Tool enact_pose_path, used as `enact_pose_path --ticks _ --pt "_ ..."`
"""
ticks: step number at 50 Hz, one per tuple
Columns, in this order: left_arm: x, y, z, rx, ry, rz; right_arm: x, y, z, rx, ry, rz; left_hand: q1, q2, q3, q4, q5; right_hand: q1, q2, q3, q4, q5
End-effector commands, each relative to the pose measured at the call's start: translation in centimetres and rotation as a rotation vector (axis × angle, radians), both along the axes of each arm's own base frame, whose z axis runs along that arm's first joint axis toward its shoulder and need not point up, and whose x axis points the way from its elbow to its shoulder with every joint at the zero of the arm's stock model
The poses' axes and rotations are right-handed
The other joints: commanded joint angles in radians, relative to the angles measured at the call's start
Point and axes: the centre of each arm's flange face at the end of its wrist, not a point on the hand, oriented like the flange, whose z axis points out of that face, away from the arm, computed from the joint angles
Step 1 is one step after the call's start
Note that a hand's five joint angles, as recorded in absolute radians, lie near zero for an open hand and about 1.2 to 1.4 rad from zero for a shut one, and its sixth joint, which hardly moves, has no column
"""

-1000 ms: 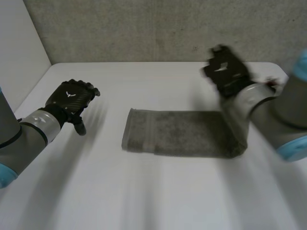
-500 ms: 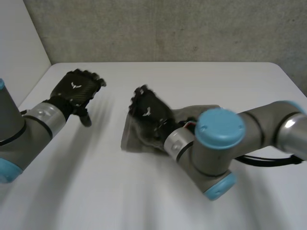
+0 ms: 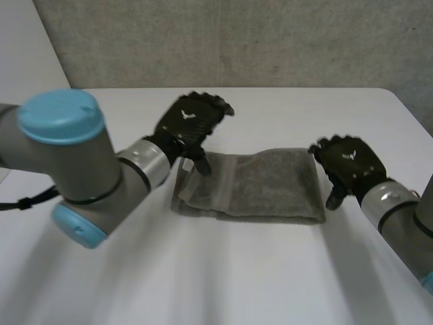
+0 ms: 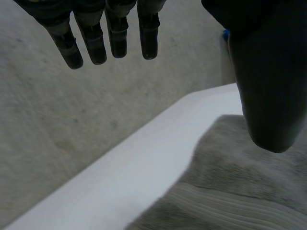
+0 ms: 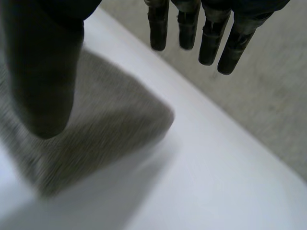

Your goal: Fold the towel.

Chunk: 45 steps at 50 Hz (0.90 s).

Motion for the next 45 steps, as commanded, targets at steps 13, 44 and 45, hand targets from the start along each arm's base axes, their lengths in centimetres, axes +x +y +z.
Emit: enact_pose_path --ticks 13,44,45 --pt "-0.6 -0.3 -2.9 0.057 -0.029 0.075 -0.4 -0.2 -6.1 0.175 0.021 0.040 -0.028 -0.025 -0.051 -0.057 -0.013 0.457 0.457 -0.051 -0.076 0.453" --pt "10.3 -3.0 3.7 -0.033 0.039 0.358 12.8 4.6 2.4 -0.333 0.148 0.520 -0.040 -0.037 -0.051 -0.057 -0.025 1.111 1.111 -0.051 -0.076 1.107" --pt "10.7 -3.1 3.7 -0.029 0.047 0.369 14.1 5.6 1.8 -0.333 0.143 0.565 -0.043 -0.040 -0.051 -0.057 -0.028 1.111 1.111 -0.051 -0.076 1.107"
